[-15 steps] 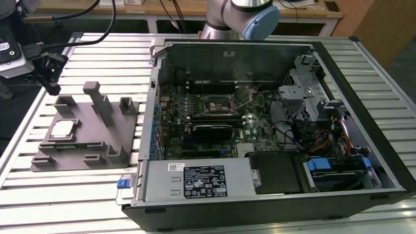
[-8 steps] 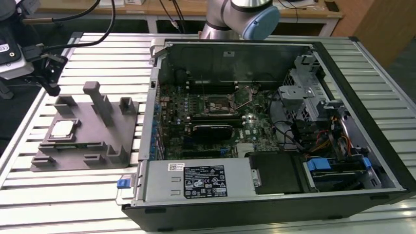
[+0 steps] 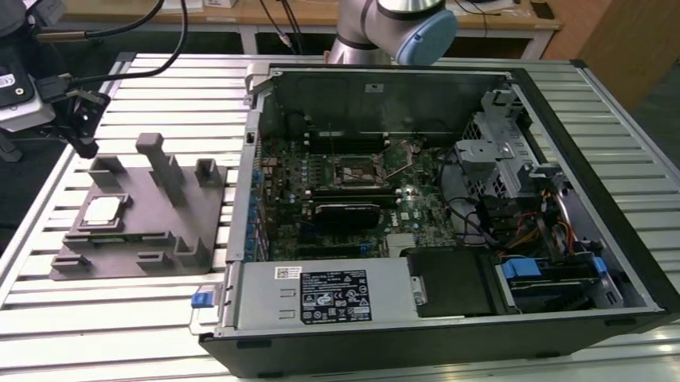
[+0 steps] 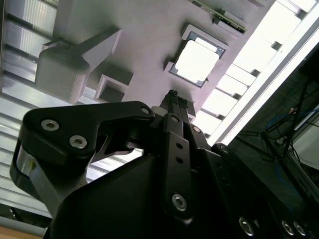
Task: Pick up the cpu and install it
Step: 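Pick up the cpu and move it towards the insertion slot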
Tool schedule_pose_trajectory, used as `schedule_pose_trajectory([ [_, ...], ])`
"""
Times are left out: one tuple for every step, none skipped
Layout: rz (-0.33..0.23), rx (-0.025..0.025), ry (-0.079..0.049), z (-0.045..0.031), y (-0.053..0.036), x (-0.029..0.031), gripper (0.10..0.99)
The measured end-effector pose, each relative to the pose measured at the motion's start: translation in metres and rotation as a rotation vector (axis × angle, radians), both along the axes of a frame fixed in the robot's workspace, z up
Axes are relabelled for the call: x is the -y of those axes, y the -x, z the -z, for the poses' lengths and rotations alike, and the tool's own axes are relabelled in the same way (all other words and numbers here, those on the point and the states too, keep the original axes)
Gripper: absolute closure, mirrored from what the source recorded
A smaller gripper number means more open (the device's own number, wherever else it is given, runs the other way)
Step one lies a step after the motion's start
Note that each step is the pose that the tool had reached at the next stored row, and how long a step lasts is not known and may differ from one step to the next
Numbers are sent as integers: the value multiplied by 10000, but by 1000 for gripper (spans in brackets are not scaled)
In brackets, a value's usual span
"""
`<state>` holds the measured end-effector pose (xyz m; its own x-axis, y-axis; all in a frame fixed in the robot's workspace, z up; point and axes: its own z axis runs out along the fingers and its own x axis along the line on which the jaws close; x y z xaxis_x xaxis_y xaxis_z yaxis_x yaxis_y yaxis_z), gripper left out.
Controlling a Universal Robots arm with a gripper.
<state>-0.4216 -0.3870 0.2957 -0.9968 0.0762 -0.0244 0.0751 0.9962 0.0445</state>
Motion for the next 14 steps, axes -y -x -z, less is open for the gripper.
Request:
schedule_pose_trajectory([
  [0,0,0,4,2,0,980],
  [0,0,0,6,4,0,980],
  [0,0,0,10,7,0,980],
  [0,0,0,13,9,0,980],
  [0,0,0,17,11,0,980],
  [0,0,0,20,13,0,980],
  [0,1,0,24,15,0,980],
  [0,-1,0,26,17,0,980],
  [0,0,0,30,19,0,980],
  [0,0,0,33,22,0,980],
  [0,0,0,36,24,0,980],
  [0,0,0,40,26,1,980],
  [0,0,0,44,27,1,980],
  [0,0,0,48,29,1,980],
])
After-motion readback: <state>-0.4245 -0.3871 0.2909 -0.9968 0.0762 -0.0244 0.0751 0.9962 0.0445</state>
